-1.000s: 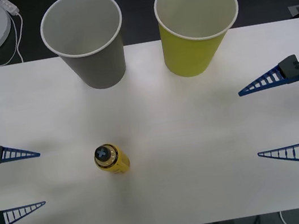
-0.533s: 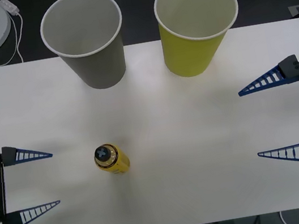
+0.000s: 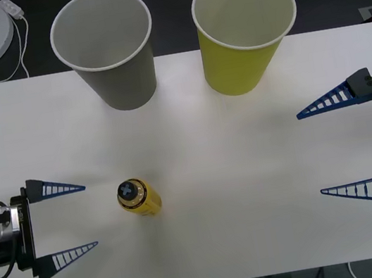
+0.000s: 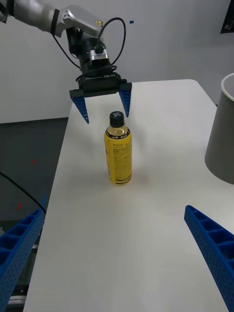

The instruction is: Put the can into the green bin and the plastic bottle into the gray bin

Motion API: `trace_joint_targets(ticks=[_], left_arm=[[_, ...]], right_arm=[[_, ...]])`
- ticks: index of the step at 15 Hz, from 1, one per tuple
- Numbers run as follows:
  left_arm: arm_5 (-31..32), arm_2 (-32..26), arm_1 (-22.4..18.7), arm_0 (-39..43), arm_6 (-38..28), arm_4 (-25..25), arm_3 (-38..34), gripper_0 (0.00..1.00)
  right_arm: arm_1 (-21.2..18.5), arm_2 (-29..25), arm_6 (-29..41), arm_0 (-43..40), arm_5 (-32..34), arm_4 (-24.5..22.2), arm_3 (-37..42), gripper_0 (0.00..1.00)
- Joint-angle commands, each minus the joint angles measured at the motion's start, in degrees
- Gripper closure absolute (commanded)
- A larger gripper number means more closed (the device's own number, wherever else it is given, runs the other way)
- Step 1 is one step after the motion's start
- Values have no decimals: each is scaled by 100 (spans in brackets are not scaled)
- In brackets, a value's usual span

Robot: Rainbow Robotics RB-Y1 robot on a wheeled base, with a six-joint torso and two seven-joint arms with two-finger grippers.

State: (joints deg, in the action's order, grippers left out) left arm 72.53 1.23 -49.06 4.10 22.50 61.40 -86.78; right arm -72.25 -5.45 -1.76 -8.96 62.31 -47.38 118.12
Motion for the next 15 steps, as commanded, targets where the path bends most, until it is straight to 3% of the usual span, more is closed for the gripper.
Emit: trace_joint_targets(ticks=[1,8,15], left_arm=[[-20,18,231,-23,-43,109,-59,0],[-459,475,450,-278,-26,91,-59,0],[-573,475,1013,-375,-43,549,-76,0]], right_arm=[[0,0,0,0,0,1,0,0],[0,0,0,0,0,1,0,0],[0,0,0,0,0,1,0,0]])
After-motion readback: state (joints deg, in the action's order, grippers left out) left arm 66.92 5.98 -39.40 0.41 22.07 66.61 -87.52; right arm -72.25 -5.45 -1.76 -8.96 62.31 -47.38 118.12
